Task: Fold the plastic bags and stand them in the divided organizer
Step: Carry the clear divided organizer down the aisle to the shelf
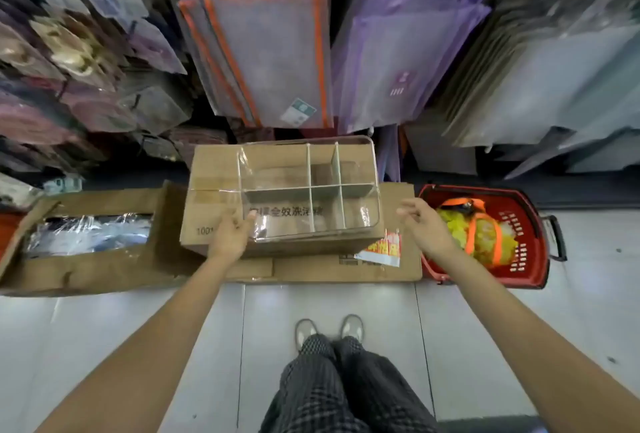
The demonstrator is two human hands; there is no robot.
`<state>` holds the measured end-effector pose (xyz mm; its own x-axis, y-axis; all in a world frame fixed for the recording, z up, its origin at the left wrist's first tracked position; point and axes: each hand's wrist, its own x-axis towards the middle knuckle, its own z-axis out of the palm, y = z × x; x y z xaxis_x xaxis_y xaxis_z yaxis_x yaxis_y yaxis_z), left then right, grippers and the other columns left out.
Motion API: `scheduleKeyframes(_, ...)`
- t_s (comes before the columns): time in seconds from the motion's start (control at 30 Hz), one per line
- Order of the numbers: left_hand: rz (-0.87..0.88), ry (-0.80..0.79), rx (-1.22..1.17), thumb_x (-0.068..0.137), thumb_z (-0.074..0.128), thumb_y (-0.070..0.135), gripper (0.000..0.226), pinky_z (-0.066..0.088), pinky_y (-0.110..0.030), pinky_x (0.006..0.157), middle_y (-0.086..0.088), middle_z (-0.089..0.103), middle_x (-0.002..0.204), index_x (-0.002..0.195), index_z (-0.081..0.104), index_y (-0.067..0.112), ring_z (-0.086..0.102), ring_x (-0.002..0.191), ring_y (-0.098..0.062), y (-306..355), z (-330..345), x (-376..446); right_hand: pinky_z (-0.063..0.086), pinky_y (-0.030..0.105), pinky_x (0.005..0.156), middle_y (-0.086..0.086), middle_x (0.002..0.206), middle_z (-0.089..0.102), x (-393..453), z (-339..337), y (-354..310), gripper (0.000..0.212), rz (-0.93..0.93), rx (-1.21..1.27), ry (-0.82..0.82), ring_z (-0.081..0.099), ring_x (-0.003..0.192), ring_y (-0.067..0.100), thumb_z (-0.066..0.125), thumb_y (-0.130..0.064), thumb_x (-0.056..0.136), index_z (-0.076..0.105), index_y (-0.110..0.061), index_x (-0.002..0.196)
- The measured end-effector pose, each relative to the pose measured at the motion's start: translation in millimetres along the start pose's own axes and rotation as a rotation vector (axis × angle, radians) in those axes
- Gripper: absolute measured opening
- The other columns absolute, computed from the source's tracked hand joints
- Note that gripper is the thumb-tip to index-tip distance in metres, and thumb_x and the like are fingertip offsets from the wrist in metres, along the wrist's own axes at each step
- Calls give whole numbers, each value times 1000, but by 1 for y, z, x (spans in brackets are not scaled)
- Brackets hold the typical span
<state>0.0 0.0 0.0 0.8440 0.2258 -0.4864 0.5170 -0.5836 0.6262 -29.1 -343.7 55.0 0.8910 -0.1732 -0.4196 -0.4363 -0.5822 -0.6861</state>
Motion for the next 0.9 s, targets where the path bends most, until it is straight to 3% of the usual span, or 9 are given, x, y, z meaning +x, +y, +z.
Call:
scheduleKeyframes(0.13, -32, 8, 91, 97, 46, 36, 53, 38, -44, 97, -20, 52, 128, 138, 36, 5, 50, 116, -39, 12, 18, 13, 42, 35, 96, 12, 121, 58, 3, -1, 4, 43, 33, 14, 32, 54, 113, 23, 52, -29, 95, 46, -6, 132)
scheduleKeyframes(0.23, -3, 65, 142, 100, 39, 27, 38, 40, -44, 94, -26, 56, 119, 122, 49, -2, 53, 110, -41, 8, 26, 14, 44, 39, 98, 12, 122, 58, -1, -1, 17, 43, 79, 84, 60, 56, 113, 24, 52, -29, 95, 48, -5, 130)
scheduleKeyframes(0.33, 13, 102, 137, 101, 34, 33, 43, 39, -46, 96, -27, 56, 120, 122, 52, 0, 51, 113, -42, 11, 29, 9, 43, 37, 99, 9, 124, 57, -7, -8, 29, 43, 131, 120, 88, 55, 114, 21, 52, -31, 95, 48, -8, 131)
scheduleKeyframes(0.43, 1, 34, -134, 101, 35, 37, 37, 43, -50, 99, -19, 55, 124, 128, 47, 14, 53, 115, -36, 19, 35, -2, 41, 34, 97, 8, 124, 57, -18, -18, 46, 39, 173, 162, 138, 53, 112, 19, 51, -29, 95, 49, -11, 130)
scheduleKeyframes(0.5, -21, -25, -342, 100, 39, 37, 33, 48, -51, 93, -12, 55, 127, 129, 44, 22, 56, 113, -31, 29, 41, -13, 46, 31, 91, 8, 122, 58, -30, -28, 58, 35, 186, 237, 167, 55, 103, 16, 51, -27, 96, 51, -11, 127)
scheduleKeyframes(0.57, -53, -58, -483, 100, 41, 35, 33, 53, -49, 84, -7, 55, 126, 130, 43, 21, 57, 111, -30, 41, 50, -27, 46, 34, 94, 9, 122, 58, -44, -38, 72, 36, 199, 296, 199, 56, 105, 18, 51, -26, 96, 51, -10, 128)
scheduleKeyframes(0.67, -59, -90, -596, 100, 40, 34, 28, 54, -38, 66, -6, 55, 122, 124, 41, 21, 60, 104, -29, 61, 76, -55, 43, 46, 102, 8, 121, 57, -70, -57, 100, 31, 231, 361, 254, 55, 114, 25, 52, -23, 96, 53, -13, 125)
scheduleKeyframes(0.8, -25, -115, -553, 100, 41, 36, 27, 58, -32, 57, -15, 56, 126, 123, 41, 21, 64, 82, -26, 90, 123, -96, 44, 46, 101, 6, 113, 56, -111, -94, 145, 25, 273, 465, 326, 56, 107, 24, 52, -23, 96, 54, -19, 121)
scheduleKeyframes(0.9, -24, -160, -473, 99, 42, 39, 34, 59, -37, 67, -18, 55, 128, 125, 43, 17, 61, 60, -16, 115, 169, -126, 46, 39, 94, 13, 113, 60, -147, -130, 186, 18, 297, 535, 409, 58, 101, 23, 51, -22, 96, 55, -24, 113)
